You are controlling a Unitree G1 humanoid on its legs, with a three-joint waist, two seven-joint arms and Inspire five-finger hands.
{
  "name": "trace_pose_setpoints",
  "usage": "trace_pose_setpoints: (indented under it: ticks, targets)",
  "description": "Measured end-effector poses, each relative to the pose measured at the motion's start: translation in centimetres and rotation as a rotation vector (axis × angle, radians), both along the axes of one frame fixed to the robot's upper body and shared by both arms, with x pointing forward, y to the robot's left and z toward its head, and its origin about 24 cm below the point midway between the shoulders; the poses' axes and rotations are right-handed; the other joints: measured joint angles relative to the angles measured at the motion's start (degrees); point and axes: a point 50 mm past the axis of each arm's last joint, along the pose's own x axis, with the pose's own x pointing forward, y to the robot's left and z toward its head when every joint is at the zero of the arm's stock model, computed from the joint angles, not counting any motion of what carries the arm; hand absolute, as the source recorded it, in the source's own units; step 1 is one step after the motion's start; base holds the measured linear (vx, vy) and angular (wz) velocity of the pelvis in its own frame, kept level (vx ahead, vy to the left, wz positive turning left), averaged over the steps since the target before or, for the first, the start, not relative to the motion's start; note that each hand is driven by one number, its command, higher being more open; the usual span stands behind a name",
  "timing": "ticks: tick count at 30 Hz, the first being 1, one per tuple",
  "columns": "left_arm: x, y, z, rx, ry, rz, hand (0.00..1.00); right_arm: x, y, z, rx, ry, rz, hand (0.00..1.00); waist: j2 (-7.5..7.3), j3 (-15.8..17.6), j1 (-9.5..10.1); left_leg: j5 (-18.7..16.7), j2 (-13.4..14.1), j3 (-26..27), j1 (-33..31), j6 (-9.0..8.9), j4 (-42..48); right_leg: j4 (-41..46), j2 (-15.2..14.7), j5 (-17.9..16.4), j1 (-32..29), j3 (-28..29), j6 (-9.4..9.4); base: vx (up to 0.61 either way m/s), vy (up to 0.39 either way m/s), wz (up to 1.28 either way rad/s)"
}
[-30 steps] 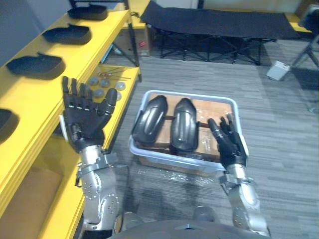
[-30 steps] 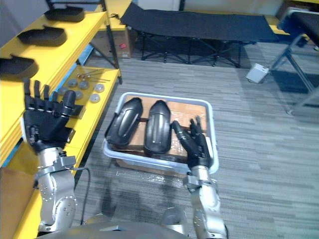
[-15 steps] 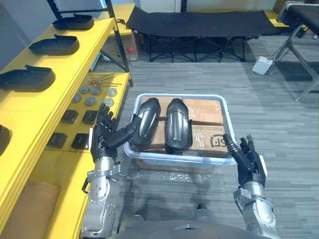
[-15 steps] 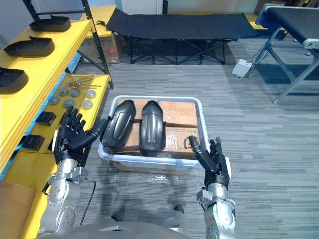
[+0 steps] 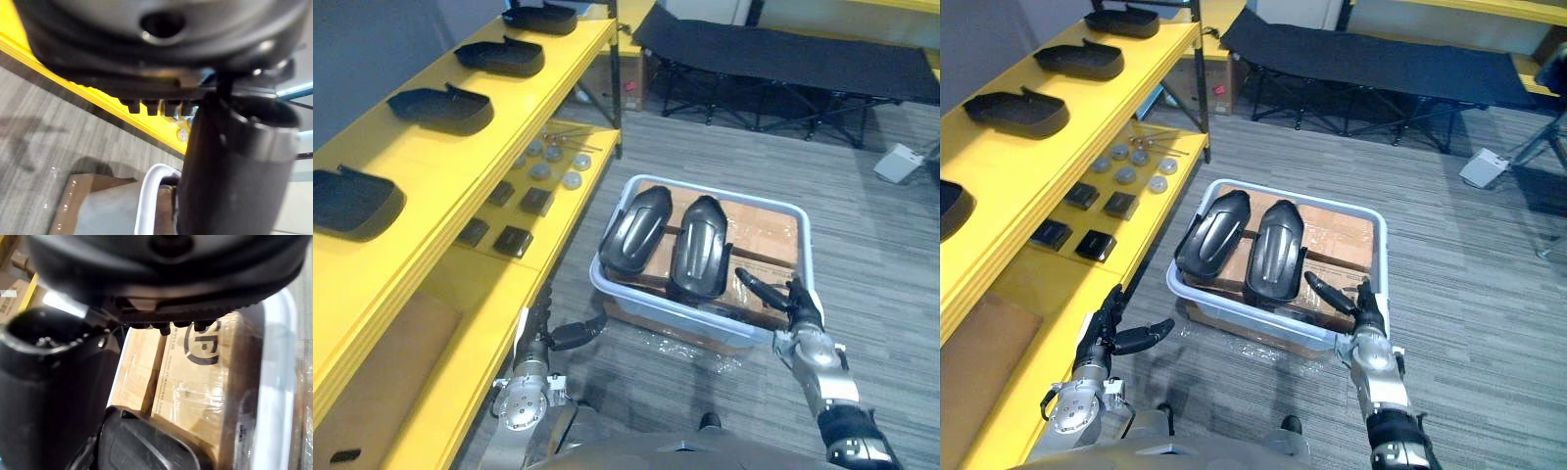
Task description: Walk over and take three plastic housings, then place them on the shelf
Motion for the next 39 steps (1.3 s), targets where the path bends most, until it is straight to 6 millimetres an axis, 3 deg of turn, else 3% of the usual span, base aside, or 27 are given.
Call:
trace_pose_setpoints:
  ticks: [6,9,13,20,23,27,28,31,36,39]
  targets:
    - [-1.0,-0.1,-1.8,-0.002,0.09,-0.065,1.0,3.6,-0.7,2.6,-0.028,-0.023,0.052,1.0,-1.36,0.9,0.82,0.72,-0.16,-1.01,-0.89,0.01,0.18,-0.45,0.0,0.7,0.12,-1.06,-0.18,-0.04,0.001,0.09]
    - [-1.4,-0.5,-2.4,-0.012,0.116,-0.091,1.0,4.3,-1.8,3.1,-0.025,0.017,0.064,1.0,-1.56,1.57,1.49,0.87,-0.19,-1.46,-1.12,-0.04,0.55,-0.69,0.01,0.93,0.47,-1.75,-0.21,-0.05,-0.001,0.07]
    - [-1.4,-0.7,-2.5,-0.022,0.109,-0.097,1.0,5.6,-2.4,3.9,-0.01,0.067,0.098,1.0,-0.81,4.05,1.9,0.85,-0.16,-1.98,-1.75,-0.06,1.83,-0.64,0.08,1.21,0.74,-2.26,-0.19,-0.07,0.001,0.05]
    - [-1.0,-0.6,-2.5,-0.011,0.081,-0.088,1.0,6.3,-2.7,3.6,0.047,0.172,0.096,1.0,-0.04,8.71,3.23,0.8,-0.14,-3.03,-3.75,-0.08,3.48,-0.55,0.26,1.73,0.05,-3.13,-0.22,-0.05,0.002,0.05]
    - [-0.9,-0.4,-2.4,-0.04,0.075,-0.073,1.0,8.1,-3.1,5.7,0.032,0.13,0.082,1.0,0.19,11.4,3.48,0.72,-0.18,-3.28,-4.45,0.03,4.84,-0.31,0.24,1.98,0.01,-3.27,-0.13,-0.02,0.007,0.02]
    - [0.1,-0.6,-2.1,-0.09,0.036,-0.069,1.0,9.9,-4.8,9.8,-0.031,0.049,0.016,1.0,1.6,15.07,4.75,0.6,-0.25,-4.24,-7.68,0.15,6.6,0.48,0.25,2.24,-2.33,-4.07,-0.19,-0.09,0.018,0.07]
    - [0.0,-0.6,-2.2,-0.089,0.036,-0.073,1.0,10.2,-4.9,10.3,-0.04,0.039,0.008,0.0,1.81,15.3,4.8,0.61,-0.26,-4.38,-8.3,0.15,6.83,0.47,0.27,2.37,-2.67,-4.24,-0.16,-0.08,0.014,0.1]
    - [0.0,-1.0,-2.9,-0.114,0.057,-0.085,1.0,10.7,-6.0,12.3,-0.118,0.032,-0.034,0.0,3.25,16.38,6.07,0.68,-0.33,-4.83,-9.94,0.28,7.11,0.43,0.33,2.6,-4.26,-4.73,-0.34,-0.04,0.008,0.05]
    - [0.3,-1.6,-2.8,-0.141,0.038,-0.089,1.0,10.5,-8.3,15.2,-0.221,0.016,-0.113,0.0,3.95,17.74,6.64,1.17,-0.34,-5.26,-11.96,0.06,7.26,0.43,0.46,3.0,-6.07,-5.12,-0.45,0.0,-0.004,0.03]
    - [0.6,-2.0,-2.9,-0.148,0.034,-0.095,1.0,10.2,-9.1,15.9,-0.272,0.047,-0.132,0.0,4.73,18.25,6.32,1.22,-0.29,-5.12,-12.3,0.09,7.26,0.53,0.48,3.03,-6.27,-5.12,-0.47,0.04,-0.002,-0.03]
